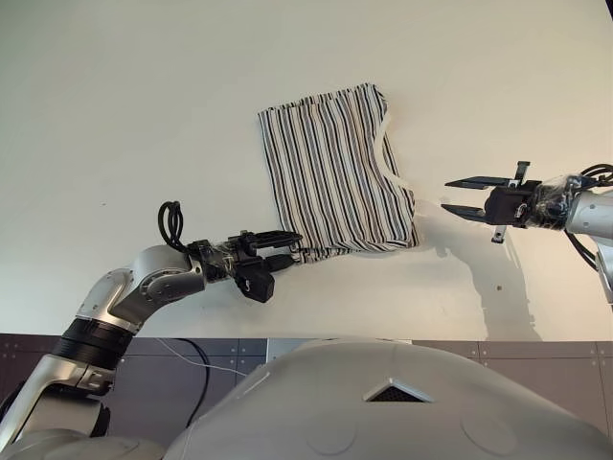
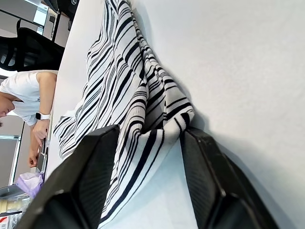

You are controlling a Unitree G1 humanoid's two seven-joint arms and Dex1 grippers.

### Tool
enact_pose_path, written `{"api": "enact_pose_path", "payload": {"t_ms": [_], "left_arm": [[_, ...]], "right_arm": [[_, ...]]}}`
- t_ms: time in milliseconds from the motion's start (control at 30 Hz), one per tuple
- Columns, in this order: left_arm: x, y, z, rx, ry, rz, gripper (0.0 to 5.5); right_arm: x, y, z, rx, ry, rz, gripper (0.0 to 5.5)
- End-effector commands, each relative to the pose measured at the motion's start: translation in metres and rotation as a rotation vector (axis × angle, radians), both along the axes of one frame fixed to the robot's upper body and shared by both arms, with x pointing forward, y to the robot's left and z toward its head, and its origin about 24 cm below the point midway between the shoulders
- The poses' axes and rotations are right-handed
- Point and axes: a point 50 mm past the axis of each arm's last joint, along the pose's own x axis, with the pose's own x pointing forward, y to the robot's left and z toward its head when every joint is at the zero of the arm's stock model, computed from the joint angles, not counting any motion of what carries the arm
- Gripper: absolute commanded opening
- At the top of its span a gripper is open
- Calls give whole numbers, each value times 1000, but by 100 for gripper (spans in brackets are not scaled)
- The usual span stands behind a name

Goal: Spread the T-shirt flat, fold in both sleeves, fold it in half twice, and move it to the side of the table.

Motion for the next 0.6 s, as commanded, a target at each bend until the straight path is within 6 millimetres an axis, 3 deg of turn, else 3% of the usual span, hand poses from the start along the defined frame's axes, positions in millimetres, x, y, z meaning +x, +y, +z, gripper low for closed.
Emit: {"api": "enact_pose_path", "payload": {"t_ms": [33,200,333,467,600], "left_arm": [[-9,7,-16,120,104,-26,163],[-8,15,-26,162,158,4,77],[-10,18,-27,158,178,3,33],[-10,20,-25,161,180,-6,15],[-10,19,-22,162,181,-39,15]], "right_arm": [[1,5,0,-4,-31,20,161],[-10,14,4,-27,-98,169,161],[-32,19,2,-47,-145,305,161],[-40,15,-10,-90,-171,364,179],[-32,18,-33,-192,-269,431,215]]}}
